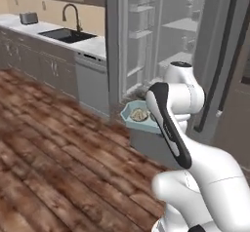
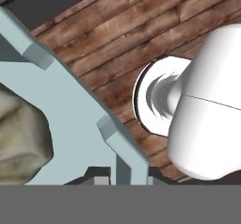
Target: Place two dumplings into each of the tupperware containers and then place the containers in the fridge.
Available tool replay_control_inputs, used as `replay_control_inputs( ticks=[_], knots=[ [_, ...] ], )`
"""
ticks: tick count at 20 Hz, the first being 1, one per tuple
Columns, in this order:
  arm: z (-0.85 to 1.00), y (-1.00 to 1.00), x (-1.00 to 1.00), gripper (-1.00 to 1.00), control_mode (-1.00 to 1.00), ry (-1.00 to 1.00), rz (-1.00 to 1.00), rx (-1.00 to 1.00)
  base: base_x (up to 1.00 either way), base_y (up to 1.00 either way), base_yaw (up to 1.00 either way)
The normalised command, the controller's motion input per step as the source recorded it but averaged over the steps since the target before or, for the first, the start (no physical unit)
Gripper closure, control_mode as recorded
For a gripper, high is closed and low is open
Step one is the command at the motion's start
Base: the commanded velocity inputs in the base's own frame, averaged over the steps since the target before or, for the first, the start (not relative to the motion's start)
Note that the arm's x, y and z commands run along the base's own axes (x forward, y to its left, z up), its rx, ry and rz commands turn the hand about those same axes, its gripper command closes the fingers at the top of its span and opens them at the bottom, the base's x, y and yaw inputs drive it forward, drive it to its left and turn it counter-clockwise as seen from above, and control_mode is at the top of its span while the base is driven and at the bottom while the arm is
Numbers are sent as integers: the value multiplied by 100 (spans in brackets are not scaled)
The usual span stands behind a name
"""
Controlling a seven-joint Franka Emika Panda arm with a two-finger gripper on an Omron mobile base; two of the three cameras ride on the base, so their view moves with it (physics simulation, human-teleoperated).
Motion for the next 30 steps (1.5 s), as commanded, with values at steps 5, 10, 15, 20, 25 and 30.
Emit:
replay_control_inputs(
  ticks=[5,10,15,20,25,30],
  knots=[
    [0,0,0,100,100,0,0,0,58,54,-75],
    [0,0,0,100,100,0,0,0,52,56,-77],
    [0,0,0,100,100,0,0,0,56,57,-75],
    [0,0,0,100,100,0,0,0,68,55,-70],
    [0,0,0,100,100,0,0,0,72,63,-47],
    [0,0,0,100,100,0,0,0,40,56,-7]
  ],
)
